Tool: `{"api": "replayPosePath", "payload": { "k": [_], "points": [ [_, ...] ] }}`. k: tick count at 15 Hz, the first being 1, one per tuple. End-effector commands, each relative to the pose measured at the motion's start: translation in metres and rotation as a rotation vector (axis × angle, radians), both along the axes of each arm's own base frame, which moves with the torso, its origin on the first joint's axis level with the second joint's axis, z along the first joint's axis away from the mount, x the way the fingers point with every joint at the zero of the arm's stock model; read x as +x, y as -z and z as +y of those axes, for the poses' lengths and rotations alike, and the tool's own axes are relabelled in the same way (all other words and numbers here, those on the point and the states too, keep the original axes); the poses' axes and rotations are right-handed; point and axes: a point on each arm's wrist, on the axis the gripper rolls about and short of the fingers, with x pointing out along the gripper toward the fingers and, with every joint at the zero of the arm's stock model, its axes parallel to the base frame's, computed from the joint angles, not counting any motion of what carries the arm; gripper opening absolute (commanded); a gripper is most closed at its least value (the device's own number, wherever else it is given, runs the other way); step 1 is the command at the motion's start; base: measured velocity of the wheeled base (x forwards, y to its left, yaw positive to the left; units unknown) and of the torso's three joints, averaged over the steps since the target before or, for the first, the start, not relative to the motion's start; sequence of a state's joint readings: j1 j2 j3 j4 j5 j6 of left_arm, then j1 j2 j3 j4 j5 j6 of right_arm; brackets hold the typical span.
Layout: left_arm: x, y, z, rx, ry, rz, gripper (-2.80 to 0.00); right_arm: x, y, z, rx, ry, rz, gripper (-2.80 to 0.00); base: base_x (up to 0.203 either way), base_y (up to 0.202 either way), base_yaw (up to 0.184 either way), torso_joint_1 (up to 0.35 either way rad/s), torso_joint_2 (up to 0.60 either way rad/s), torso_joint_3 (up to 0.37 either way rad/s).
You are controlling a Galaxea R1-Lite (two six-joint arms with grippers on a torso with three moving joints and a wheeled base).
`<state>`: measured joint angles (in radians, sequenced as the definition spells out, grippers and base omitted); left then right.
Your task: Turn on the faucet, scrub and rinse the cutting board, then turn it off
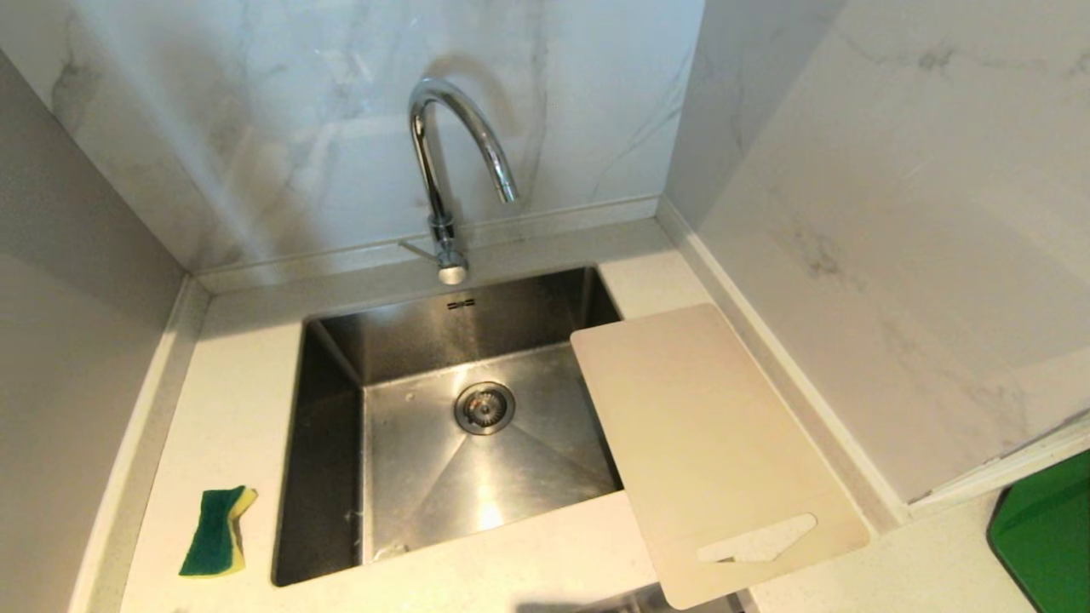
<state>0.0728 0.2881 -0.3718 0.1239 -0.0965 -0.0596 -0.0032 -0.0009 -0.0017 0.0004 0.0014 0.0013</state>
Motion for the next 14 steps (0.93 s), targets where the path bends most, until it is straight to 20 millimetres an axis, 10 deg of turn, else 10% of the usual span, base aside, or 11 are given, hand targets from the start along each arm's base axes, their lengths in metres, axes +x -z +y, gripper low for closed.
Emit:
{"api": "replayPosePath", "payload": {
  "k": [1,14],
  "points": [
    [-0.009,0.010,0.002,0.004,0.060,-0.030,-2.80,0.000,0.000,0.000,0.000,0.001,0.000,-2.80,0.000,0.000,0.000,0.000,0.00,0.000],
    [-0.006,0.087,0.003,0.123,-0.019,-0.129,-2.80,0.000,0.000,0.000,0.000,0.000,0.001,-2.80,0.000,0.000,0.000,0.000,0.00,0.000]
  ]
}}
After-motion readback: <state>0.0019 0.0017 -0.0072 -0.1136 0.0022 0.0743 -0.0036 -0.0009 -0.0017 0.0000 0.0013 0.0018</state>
